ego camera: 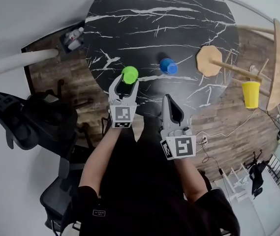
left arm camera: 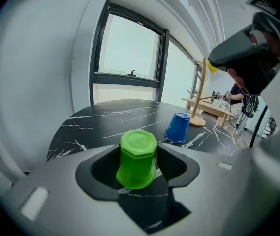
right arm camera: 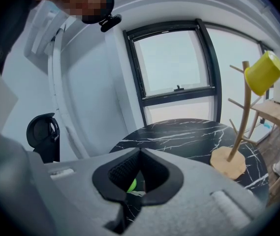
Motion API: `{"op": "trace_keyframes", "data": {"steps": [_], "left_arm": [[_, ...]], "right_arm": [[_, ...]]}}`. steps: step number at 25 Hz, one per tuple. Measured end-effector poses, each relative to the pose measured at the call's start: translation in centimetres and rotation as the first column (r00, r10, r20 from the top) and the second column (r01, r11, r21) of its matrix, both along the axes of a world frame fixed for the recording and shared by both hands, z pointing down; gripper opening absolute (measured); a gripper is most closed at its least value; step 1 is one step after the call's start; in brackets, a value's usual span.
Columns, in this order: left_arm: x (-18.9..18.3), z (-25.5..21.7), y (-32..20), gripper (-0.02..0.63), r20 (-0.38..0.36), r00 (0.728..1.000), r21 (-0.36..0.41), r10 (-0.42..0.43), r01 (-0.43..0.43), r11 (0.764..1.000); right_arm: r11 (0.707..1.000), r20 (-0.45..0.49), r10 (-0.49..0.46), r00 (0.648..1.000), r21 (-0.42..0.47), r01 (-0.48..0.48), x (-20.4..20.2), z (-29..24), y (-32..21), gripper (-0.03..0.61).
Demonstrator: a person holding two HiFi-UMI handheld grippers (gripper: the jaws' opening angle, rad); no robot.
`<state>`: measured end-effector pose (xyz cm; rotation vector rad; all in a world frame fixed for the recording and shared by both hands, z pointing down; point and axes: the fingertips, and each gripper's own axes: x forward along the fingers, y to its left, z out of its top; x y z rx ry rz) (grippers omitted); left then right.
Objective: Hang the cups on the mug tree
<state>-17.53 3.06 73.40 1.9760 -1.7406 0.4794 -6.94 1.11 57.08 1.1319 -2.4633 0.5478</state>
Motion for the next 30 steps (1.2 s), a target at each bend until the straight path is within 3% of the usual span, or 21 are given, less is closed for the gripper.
{"op": "trace_keyframes", "data": {"steps": [16, 23, 30], "left_arm": [[0.0, -10.3, 0.4, 0.232, -0.018, 0.999, 0.056, 0.027, -0.026, 0.998], [2.1, -16.6, 0.2, 0.233, -0.023, 0.995, 0.126, 0.093, -0.090, 0.988], [5.1, -21.3, 0.4, 0.235, -0.039, 0.982, 0.148, 0.185, -0.177, 0.973]], "right_arm": [[1.000, 0.048, 0.022, 0.999, 0.021, -0.023, 2.0, -3.0, 0.3, -0.003], [0.999, 0.063, 0.023, 0.998, 0.045, -0.026, 3.3, -5.0, 0.7, -0.003], [0.997, 0.078, 0.043, 0.996, 0.067, -0.048, 5.1, -7.4, 1.3, -0.003]]}}
